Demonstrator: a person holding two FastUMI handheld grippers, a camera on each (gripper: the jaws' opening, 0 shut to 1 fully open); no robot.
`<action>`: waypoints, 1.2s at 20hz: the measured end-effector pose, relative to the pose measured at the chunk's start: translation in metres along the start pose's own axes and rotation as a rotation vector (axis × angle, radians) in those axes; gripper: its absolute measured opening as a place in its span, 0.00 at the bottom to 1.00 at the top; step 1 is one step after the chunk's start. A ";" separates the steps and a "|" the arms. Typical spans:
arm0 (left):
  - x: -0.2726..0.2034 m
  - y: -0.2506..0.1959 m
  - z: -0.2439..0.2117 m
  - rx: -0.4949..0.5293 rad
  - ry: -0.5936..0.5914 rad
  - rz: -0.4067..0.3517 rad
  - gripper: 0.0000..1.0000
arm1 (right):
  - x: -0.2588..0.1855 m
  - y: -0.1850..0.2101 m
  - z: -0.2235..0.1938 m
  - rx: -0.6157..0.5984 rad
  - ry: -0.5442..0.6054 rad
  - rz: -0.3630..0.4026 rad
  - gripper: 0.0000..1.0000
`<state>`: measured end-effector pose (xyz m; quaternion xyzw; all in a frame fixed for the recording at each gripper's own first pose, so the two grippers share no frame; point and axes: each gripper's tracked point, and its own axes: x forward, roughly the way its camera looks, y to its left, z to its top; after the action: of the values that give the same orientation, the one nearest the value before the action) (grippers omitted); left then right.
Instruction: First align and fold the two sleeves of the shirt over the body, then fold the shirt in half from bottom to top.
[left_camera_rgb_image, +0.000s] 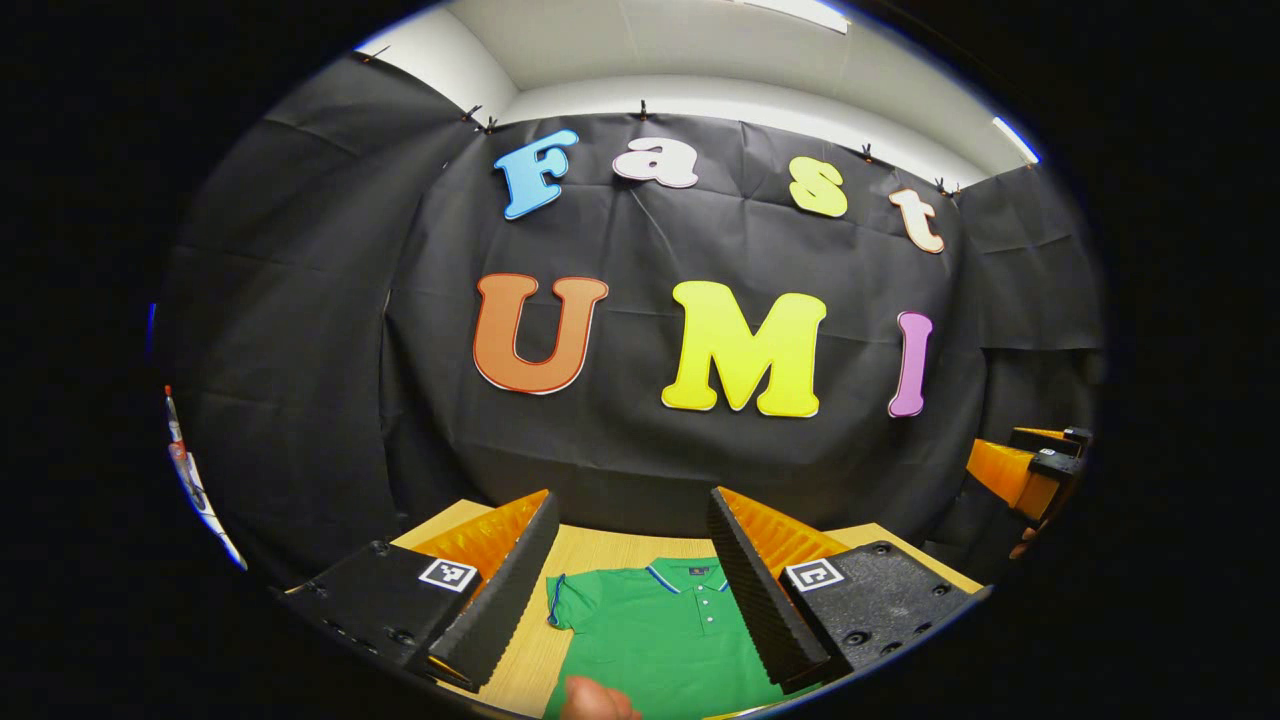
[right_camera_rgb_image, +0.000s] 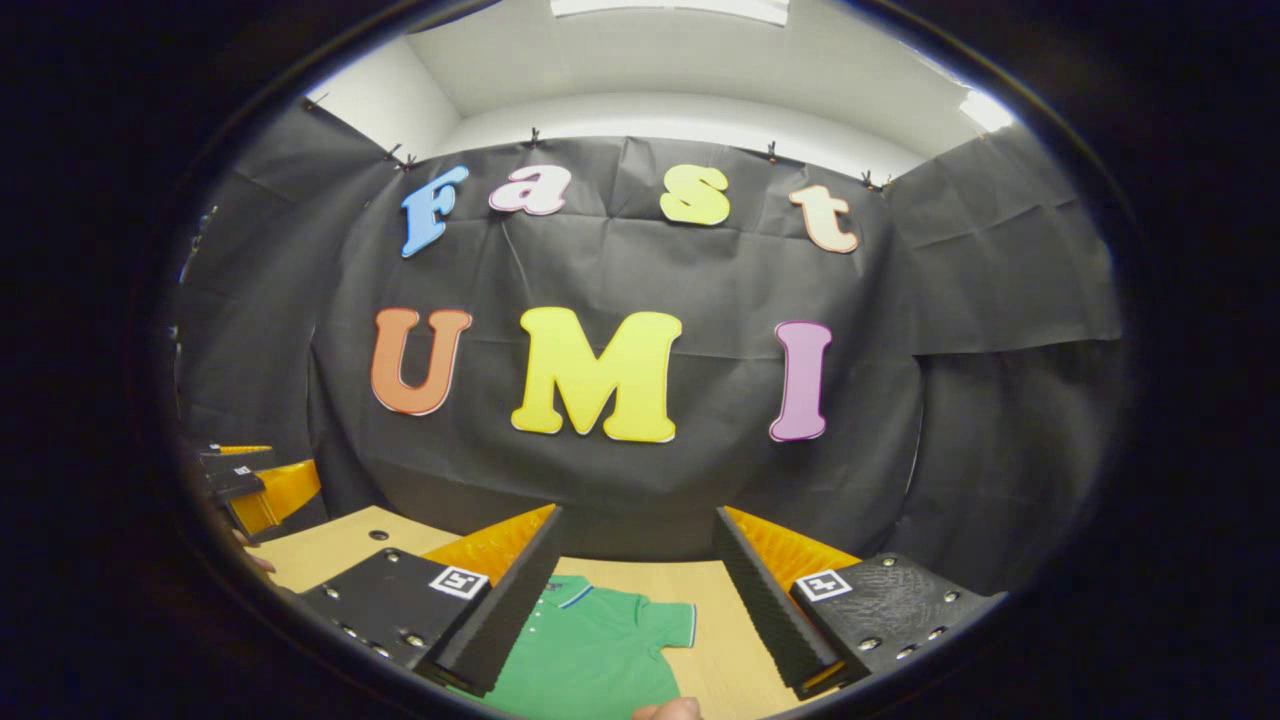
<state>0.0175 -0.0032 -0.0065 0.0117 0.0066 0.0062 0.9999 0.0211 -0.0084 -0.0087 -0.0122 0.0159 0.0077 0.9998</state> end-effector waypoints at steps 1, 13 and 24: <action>0.000 0.000 0.001 0.001 -0.001 0.001 0.96 | 0.002 -0.002 0.000 -0.002 0.002 -0.004 0.95; 0.010 0.001 -0.001 0.011 0.003 0.007 1.00 | 0.030 -0.012 0.000 -0.019 0.028 -0.013 0.95; 0.024 -0.001 -0.012 0.024 0.035 0.013 0.96 | 0.149 -0.031 -0.084 -0.029 0.328 0.032 0.96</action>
<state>0.0411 -0.0035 -0.0189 0.0238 0.0243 0.0130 0.9993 0.1681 -0.0394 -0.0968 -0.0275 0.1792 0.0217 0.9832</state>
